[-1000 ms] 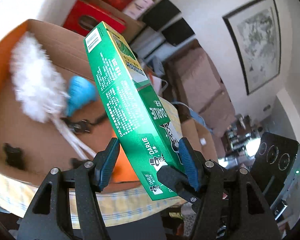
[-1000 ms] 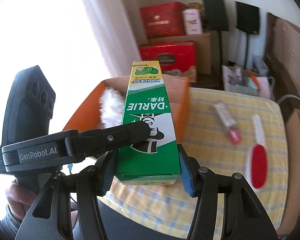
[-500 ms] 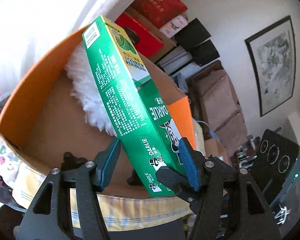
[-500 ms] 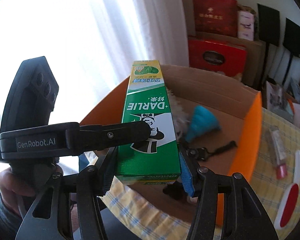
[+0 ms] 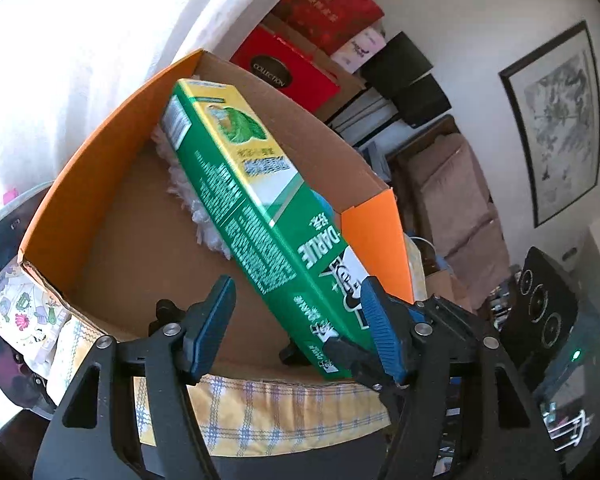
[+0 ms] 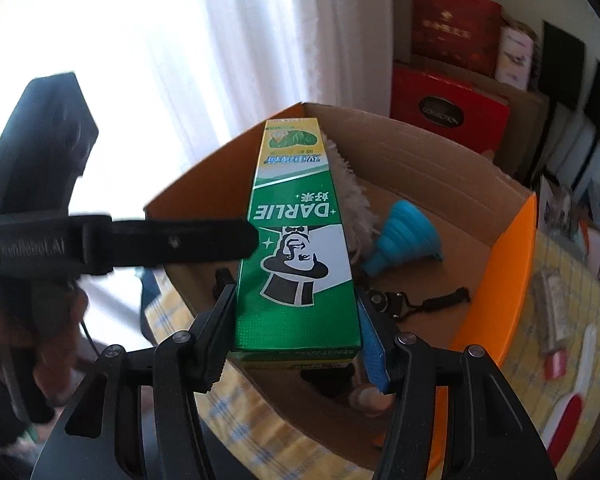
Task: Organize objects
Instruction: 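Lift and carry the toothpaste box with the right tool over the orange box, then open the right tool to drop the toothpaste box into the orange box, then move the right tool back to the red lint brush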
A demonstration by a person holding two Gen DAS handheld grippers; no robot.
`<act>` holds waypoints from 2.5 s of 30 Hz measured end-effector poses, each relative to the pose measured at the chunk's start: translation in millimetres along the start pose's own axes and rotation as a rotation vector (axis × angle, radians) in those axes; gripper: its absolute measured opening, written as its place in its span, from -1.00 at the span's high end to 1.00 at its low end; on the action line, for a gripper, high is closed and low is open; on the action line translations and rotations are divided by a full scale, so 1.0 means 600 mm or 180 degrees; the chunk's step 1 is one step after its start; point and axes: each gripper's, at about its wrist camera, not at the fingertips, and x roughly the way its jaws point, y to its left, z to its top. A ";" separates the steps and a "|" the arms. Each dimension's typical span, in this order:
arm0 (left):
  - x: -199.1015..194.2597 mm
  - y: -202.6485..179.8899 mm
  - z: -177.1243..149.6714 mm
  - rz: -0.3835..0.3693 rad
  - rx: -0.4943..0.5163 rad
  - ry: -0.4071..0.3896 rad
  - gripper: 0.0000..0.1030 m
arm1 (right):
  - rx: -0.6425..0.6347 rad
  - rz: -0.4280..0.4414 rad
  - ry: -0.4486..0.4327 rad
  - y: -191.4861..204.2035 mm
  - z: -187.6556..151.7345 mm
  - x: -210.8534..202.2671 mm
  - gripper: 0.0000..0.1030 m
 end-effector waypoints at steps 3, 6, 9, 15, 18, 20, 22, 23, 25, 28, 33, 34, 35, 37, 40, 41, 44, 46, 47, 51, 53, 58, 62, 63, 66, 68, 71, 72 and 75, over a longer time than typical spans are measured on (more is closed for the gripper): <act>-0.005 -0.001 -0.002 0.0006 0.0014 -0.0001 -0.19 | -0.0439 -0.0055 0.0057 0.011 -0.009 0.001 -0.11; -0.015 -0.002 -0.006 0.0045 0.0038 -0.0023 -0.20 | -0.0647 -0.0035 0.0229 0.005 -0.016 0.005 -0.11; -0.021 -0.004 -0.007 0.0067 0.0059 -0.0042 -0.28 | -0.0606 0.0119 0.0341 -0.017 -0.017 0.005 -0.12; -0.024 -0.017 0.003 0.0099 0.0115 -0.0057 -0.34 | -0.0377 0.0025 0.0279 -0.057 -0.022 -0.013 -0.17; -0.029 -0.023 0.007 0.0105 0.0126 -0.0088 -0.36 | -0.0316 -0.0078 0.0228 -0.069 -0.027 -0.025 -0.17; -0.030 -0.026 0.010 0.0103 0.0135 -0.0094 -0.37 | -0.0184 -0.0082 0.0202 -0.080 -0.029 -0.031 -0.17; -0.031 -0.030 0.010 0.0096 0.0144 -0.0093 -0.37 | -0.0076 -0.0064 0.0177 -0.086 -0.030 -0.034 -0.17; -0.031 -0.032 0.010 0.0102 0.0158 -0.0093 -0.40 | -0.0036 -0.0084 0.0155 -0.089 -0.030 -0.038 -0.17; -0.031 -0.041 0.007 0.0134 0.0215 -0.0085 -0.47 | 0.0036 -0.0131 0.0080 -0.091 -0.029 -0.049 -0.17; -0.028 -0.059 0.001 0.0203 0.0328 -0.0061 -0.60 | 0.0241 -0.0157 -0.0004 -0.100 -0.031 -0.067 -0.18; -0.020 -0.086 -0.010 0.0275 0.0497 -0.0025 -0.75 | 0.0414 -0.0291 -0.0074 -0.098 -0.038 -0.095 -0.40; -0.018 -0.092 -0.012 0.0275 0.0528 -0.0010 -0.77 | 0.0447 -0.0321 -0.0075 -0.098 -0.040 -0.101 -0.43; -0.017 -0.098 -0.014 0.0277 0.0555 0.0002 -0.79 | 0.0466 -0.0344 -0.0081 -0.098 -0.042 -0.105 -0.48; -0.014 -0.110 -0.019 0.0300 0.0627 0.0025 -0.83 | 0.0518 -0.0391 -0.0083 -0.099 -0.046 -0.114 -0.56; -0.007 -0.129 -0.027 0.0345 0.0746 0.0066 -0.85 | 0.0661 -0.0426 -0.0069 -0.108 -0.055 -0.127 -0.65; -0.005 -0.136 -0.031 0.0363 0.0786 0.0075 -0.87 | 0.0705 -0.0430 -0.0062 -0.110 -0.058 -0.130 -0.65; -0.001 -0.157 -0.041 0.0393 0.0912 0.0098 -0.94 | 0.0847 -0.0482 -0.0040 -0.121 -0.069 -0.138 -0.68; 0.000 -0.172 -0.048 0.0421 0.1004 0.0105 -0.94 | 0.0939 -0.0496 -0.0036 -0.129 -0.077 -0.146 -0.70; 0.002 -0.180 -0.052 0.0434 0.1050 0.0108 -0.95 | 0.0998 -0.0514 -0.0048 -0.135 -0.082 -0.152 -0.70; 0.007 -0.208 -0.065 0.0431 0.1157 0.0136 -0.97 | 0.1160 -0.0585 -0.0086 -0.153 -0.100 -0.171 -0.71; 0.010 -0.223 -0.071 0.0398 0.1192 0.0149 -0.98 | 0.1243 -0.0638 -0.0101 -0.164 -0.111 -0.182 -0.71; 0.027 -0.262 -0.090 0.0391 0.1351 0.0183 -0.98 | 0.1399 -0.0744 -0.0132 -0.190 -0.138 -0.207 -0.71; 0.044 -0.289 -0.103 0.0386 0.1454 0.0238 -0.98 | 0.1488 -0.0799 -0.0166 -0.208 -0.158 -0.228 -0.71; 0.049 -0.295 -0.106 0.0387 0.1479 0.0251 -0.98 | 0.1509 -0.0813 -0.0173 -0.212 -0.163 -0.232 -0.71; 0.062 -0.313 -0.115 0.0398 0.1550 0.0286 -0.98 | 0.1580 -0.0856 -0.0199 -0.224 -0.176 -0.246 -0.71; 0.069 -0.322 -0.119 0.0398 0.1569 0.0302 -0.98 | 0.1620 -0.0876 -0.0214 -0.230 -0.183 -0.254 -0.71; 0.081 -0.337 -0.126 0.0411 0.1594 0.0326 -0.98 | 0.1657 -0.0920 -0.0234 -0.239 -0.193 -0.263 -0.71; 0.084 -0.341 -0.127 0.0412 0.1601 0.0332 -0.98 | 0.1671 -0.0922 -0.0242 -0.242 -0.195 -0.265 -0.71; 0.097 -0.352 -0.130 0.0418 0.1626 0.0339 -0.98 | 0.1740 -0.0975 -0.0263 -0.254 -0.208 -0.272 -0.71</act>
